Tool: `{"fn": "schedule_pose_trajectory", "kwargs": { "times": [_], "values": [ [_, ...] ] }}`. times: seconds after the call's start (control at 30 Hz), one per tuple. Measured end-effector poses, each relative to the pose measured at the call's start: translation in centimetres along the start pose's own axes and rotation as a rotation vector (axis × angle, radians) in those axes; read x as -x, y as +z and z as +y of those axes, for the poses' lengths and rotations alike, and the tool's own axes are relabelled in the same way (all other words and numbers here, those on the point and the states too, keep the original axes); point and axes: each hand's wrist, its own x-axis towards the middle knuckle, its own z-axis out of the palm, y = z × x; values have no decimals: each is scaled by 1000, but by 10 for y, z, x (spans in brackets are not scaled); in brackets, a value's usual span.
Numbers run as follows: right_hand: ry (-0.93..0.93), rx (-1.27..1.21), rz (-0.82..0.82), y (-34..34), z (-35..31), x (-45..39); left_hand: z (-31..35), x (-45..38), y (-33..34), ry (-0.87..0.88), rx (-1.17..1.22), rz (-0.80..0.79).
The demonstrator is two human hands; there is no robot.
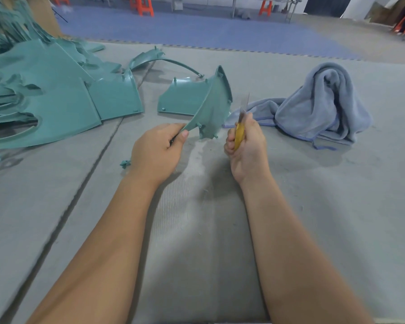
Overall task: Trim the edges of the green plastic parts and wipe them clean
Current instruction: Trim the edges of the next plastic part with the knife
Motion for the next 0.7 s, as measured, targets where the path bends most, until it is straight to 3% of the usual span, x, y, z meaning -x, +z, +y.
{"fn": "schedule_pose_trajectory", "kwargs": {
  "times": [0.1, 0.2, 0.43, 0.57, 0.7],
  "values": [
    [84, 19, 1, 2, -2, 1, -1, -2, -5, 49, -167, 125],
    [24, 56, -51, 2, 0, 4, -1, -4, -9, 94, -225, 207],
    [-38, 185, -128, 3, 3, 9, -12, -5, -1, -43, -222, 12],
    [60, 150, -85, 6, 2, 4, -10, -3, 2, -15, -191, -16],
    [-9, 204, -39, 7, 4, 3, -11, -2, 2, 59, -176, -19]
  ]
}}
